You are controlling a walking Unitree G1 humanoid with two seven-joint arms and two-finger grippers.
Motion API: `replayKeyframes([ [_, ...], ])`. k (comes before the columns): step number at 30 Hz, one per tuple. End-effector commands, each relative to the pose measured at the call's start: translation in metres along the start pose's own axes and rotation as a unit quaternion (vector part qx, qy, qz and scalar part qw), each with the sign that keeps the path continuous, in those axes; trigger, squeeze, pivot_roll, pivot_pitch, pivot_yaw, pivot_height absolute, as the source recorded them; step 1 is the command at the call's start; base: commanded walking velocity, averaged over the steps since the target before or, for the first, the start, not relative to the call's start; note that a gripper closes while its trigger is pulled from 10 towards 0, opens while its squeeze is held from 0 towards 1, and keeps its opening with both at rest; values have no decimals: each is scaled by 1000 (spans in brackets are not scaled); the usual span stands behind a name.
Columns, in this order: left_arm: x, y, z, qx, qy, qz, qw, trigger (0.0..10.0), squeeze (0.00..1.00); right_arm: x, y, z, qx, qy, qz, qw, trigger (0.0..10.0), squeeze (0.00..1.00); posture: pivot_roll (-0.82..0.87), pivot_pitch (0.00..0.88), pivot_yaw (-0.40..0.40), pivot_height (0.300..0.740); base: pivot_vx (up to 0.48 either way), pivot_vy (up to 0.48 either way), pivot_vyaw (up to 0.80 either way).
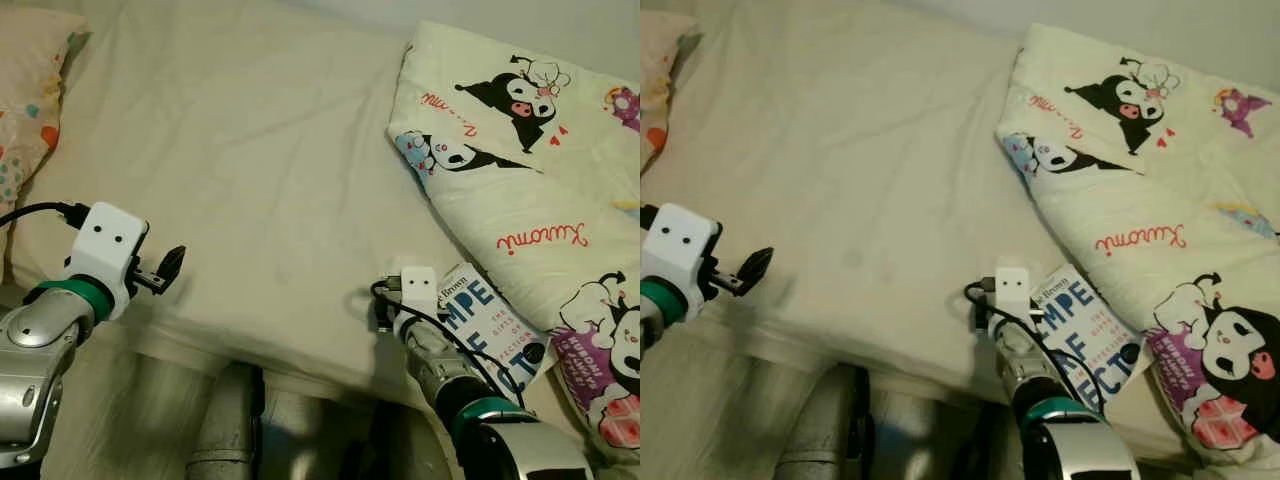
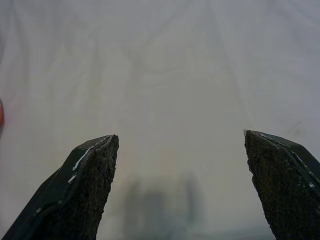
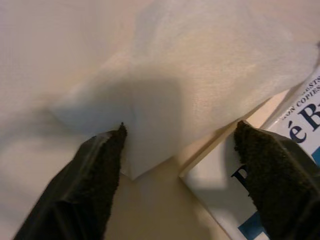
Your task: Clean up the room
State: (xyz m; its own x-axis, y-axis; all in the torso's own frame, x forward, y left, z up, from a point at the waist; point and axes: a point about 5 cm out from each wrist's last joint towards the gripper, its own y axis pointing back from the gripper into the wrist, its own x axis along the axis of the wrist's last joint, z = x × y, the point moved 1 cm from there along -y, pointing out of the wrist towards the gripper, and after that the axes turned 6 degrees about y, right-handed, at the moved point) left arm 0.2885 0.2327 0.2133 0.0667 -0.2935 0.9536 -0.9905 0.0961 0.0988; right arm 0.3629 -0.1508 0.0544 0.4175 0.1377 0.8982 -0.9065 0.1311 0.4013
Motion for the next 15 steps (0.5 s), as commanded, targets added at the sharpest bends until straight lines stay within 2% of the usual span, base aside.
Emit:
replayKeyframes([
  [1, -5, 2, -1, -1, 2, -14, 1000, 10000, 0, -30, 5, 1, 1, -14, -55, 998, 0, 0, 479, 321, -26, 617, 0, 0, 0],
  [15, -4, 2, -2, 0, 2, -15, 1000, 10000, 0, -30, 5, 2, -6, -26, -50, 998, 0, 0, 481, 320, -27, 617, 0, 0, 0],
])
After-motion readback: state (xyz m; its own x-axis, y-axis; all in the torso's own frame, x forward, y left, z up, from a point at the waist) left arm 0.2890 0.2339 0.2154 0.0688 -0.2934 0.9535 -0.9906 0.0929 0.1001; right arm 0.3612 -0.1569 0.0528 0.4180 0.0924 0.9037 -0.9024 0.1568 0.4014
